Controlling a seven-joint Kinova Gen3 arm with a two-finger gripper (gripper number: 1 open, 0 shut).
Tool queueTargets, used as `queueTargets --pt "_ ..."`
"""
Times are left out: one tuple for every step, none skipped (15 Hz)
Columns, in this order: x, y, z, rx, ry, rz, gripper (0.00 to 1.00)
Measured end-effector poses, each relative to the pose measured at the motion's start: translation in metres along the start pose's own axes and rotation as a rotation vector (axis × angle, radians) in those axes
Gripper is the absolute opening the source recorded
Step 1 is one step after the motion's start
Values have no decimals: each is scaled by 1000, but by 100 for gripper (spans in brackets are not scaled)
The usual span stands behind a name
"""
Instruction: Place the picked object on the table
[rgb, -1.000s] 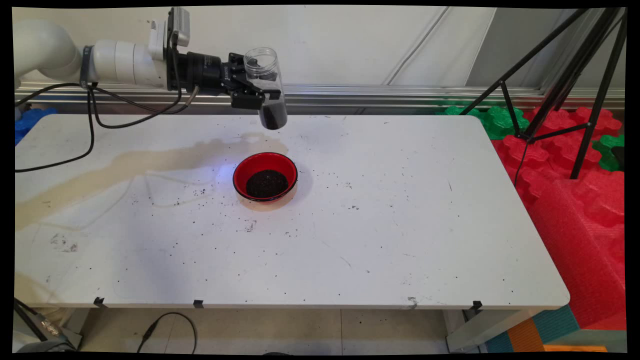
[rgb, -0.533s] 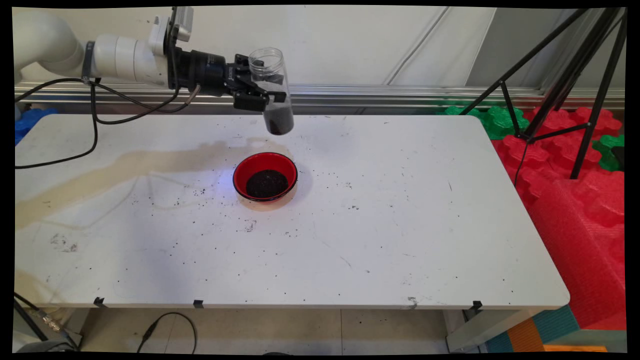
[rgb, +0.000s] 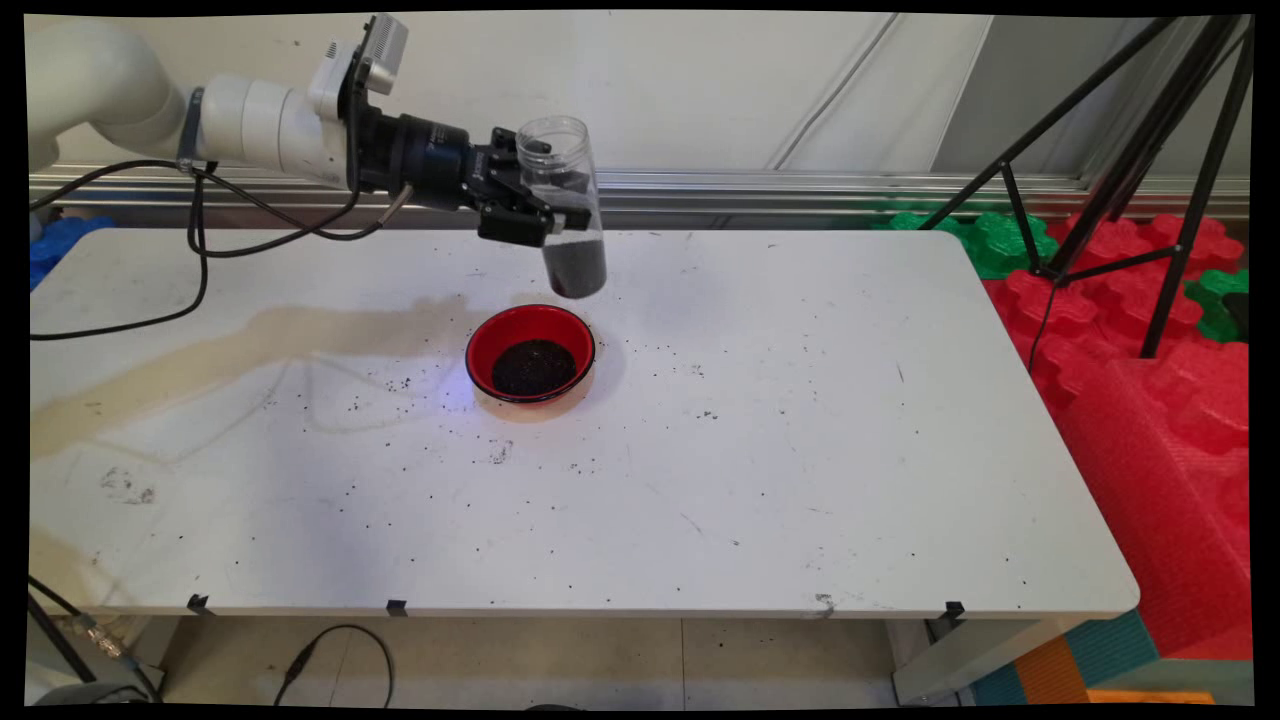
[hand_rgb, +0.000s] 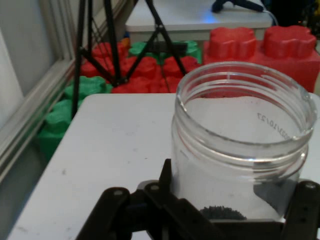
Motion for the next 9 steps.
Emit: queueTargets --pt "0 4 3 -16 -1 -3 0" --pt "0 6 6 -28 -1 -6 0" --pt "0 8 8 -36 -2 -8 0" --pt "0 11 10 -48 -3 -10 0" --pt "0 13 12 -57 -4 -12 0" --pt "-1 16 15 -68 -5 -15 0" --pt "-2 19 18 -82 -7 -18 0" --pt "-4 22 22 -96 -10 -21 0" --pt "-6 24 24 -107 -13 -23 0"
